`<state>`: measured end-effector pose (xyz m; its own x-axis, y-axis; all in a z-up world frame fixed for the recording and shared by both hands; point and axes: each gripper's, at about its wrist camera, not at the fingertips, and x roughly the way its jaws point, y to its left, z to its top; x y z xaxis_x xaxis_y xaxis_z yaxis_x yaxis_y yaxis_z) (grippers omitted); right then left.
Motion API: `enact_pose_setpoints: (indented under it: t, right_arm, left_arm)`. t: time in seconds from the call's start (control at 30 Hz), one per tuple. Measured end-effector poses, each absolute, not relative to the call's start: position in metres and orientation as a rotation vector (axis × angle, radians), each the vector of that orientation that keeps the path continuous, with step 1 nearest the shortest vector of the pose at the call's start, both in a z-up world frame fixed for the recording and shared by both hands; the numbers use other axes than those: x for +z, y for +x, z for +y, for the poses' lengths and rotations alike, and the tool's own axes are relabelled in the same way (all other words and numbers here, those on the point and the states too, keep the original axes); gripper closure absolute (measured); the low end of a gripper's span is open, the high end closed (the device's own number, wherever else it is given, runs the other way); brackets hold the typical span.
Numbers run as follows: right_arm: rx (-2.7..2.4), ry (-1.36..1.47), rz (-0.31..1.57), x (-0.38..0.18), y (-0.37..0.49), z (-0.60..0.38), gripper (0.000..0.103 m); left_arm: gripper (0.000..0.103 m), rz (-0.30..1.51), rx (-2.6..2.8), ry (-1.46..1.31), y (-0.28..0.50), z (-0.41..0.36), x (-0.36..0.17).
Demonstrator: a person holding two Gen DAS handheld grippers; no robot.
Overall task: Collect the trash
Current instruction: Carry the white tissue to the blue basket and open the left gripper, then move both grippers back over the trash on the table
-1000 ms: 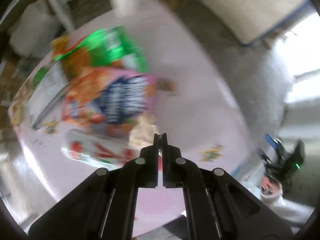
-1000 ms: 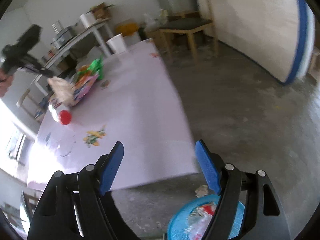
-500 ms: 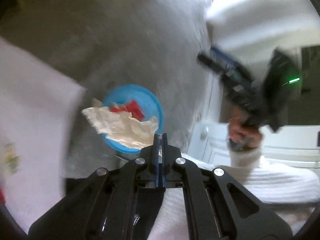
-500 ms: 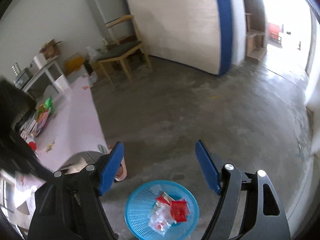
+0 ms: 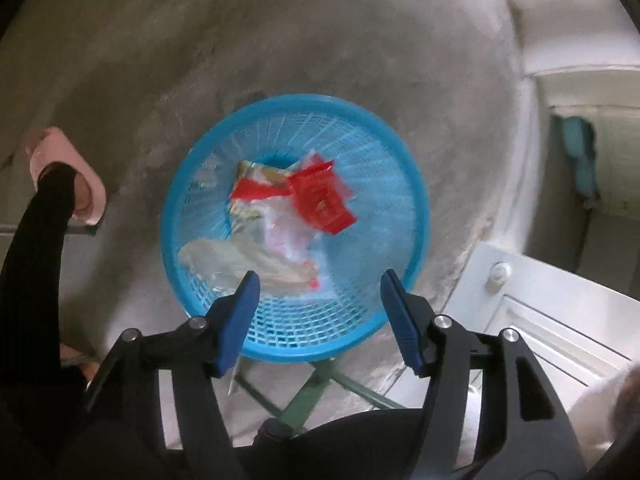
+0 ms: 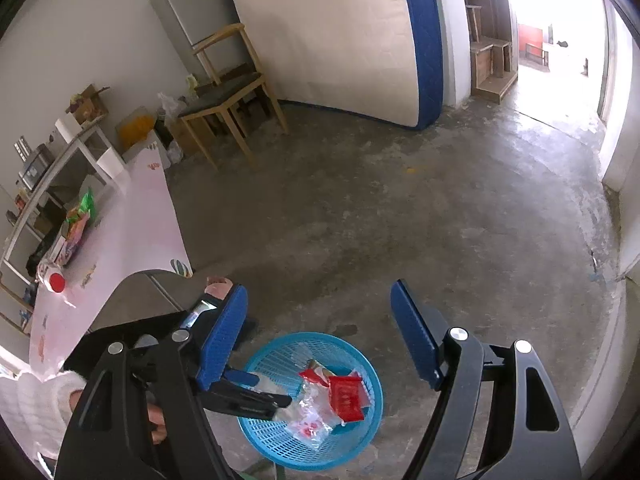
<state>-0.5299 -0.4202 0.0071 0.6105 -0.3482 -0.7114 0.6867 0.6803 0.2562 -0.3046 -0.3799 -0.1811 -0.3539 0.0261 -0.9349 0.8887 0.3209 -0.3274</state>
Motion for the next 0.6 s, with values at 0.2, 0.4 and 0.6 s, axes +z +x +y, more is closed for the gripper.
enact_pose_setpoints:
  t: [0.2, 0.4, 0.6]
  right_arm:
    - [-0.615, 0.566, 0.669, 0.009, -0.522, -0.420, 0.031]
    - [-0.526, 0.512, 0.662, 0.023, -0.484, -0.411, 0.031]
    - [-0.367, 0.451, 0.673, 0.037, -0.414, -0.388, 0.029]
  left_arm:
    - [0.037, 1.521, -1.293, 0.591, -0.268, -0.363, -0.063]
    - [0.018, 1.267, -1.329, 0.243, -0.219, -0.265, 0.090]
    - [0.014, 1.178, -0.927, -0.124, -0.120, -0.109, 0.122]
